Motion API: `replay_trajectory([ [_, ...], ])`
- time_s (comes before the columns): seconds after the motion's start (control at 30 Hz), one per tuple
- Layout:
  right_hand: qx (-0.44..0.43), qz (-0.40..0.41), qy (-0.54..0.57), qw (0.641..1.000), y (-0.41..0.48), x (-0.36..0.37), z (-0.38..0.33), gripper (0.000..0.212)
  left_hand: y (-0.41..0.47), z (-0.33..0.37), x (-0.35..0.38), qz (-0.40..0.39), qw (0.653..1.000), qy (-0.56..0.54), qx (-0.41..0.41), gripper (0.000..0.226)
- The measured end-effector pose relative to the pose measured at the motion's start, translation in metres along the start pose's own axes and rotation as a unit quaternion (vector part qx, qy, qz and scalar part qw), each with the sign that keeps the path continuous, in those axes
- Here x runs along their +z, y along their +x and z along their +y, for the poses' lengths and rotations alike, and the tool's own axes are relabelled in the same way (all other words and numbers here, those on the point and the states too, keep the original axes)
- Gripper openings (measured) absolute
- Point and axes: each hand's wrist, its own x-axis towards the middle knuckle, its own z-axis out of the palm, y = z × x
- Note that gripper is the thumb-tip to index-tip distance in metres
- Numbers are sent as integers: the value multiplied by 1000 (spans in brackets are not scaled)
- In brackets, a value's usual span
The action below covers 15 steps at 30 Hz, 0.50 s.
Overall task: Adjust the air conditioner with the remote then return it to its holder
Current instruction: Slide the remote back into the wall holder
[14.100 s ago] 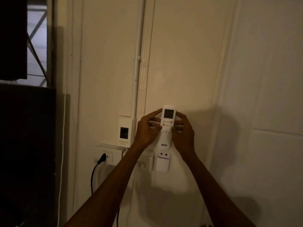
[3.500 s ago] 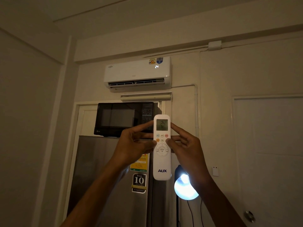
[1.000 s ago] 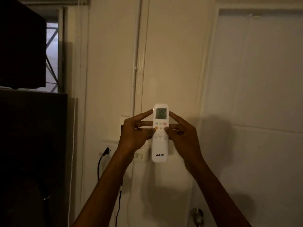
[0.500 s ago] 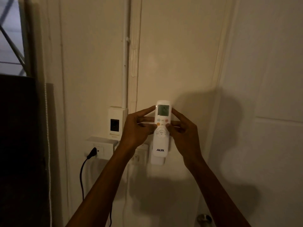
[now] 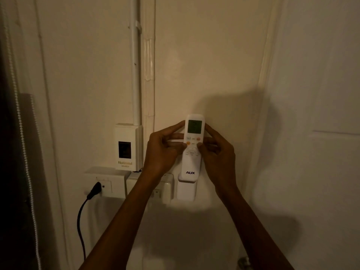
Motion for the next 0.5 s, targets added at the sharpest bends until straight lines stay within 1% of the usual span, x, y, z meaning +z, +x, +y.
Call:
replay_trajectory([
  [0.3, -20, 9, -23, 999, -6, 11, 12, 45, -1, -15, 0, 25, 1000, 5, 17, 55],
  [0.5, -27, 10, -42, 999, -14, 12, 19, 45, -5, -26, 0, 23, 1000, 1, 12, 55],
])
